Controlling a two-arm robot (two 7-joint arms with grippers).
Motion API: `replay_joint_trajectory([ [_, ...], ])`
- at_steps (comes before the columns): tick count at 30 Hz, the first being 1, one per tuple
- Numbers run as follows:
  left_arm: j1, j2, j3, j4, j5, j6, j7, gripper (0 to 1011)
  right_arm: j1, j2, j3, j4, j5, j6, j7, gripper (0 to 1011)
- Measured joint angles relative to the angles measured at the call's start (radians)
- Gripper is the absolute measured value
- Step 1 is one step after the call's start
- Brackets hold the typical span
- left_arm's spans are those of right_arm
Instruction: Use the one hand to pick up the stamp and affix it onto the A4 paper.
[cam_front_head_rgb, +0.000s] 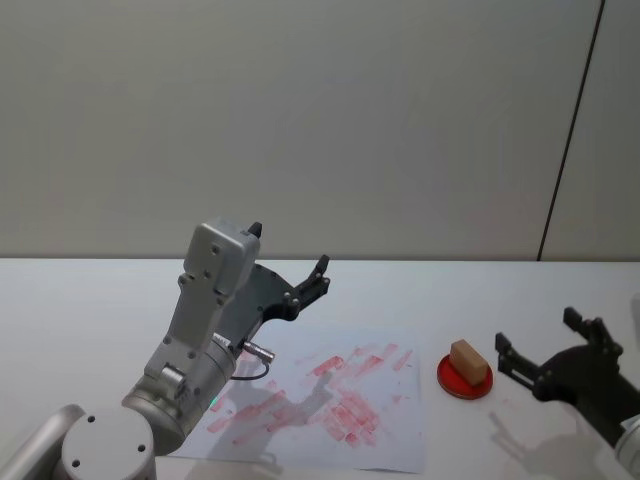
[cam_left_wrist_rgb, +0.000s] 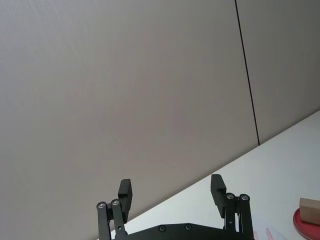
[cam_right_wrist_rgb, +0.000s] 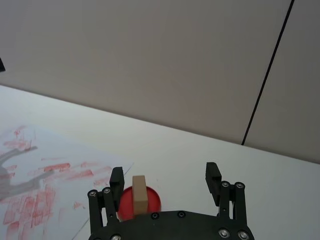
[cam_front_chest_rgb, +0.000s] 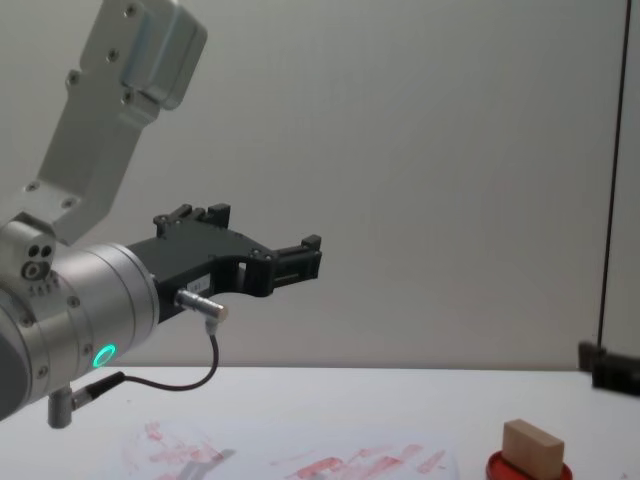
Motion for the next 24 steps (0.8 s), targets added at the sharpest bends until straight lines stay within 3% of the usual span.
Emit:
replay_joint_trajectory([
  [24,0.000,0.000,0.000,0.000,0.000,0.000,0.000,1002,0.112,-0.112,-0.062,0.199,-0.135,0.040,0.042,1001],
])
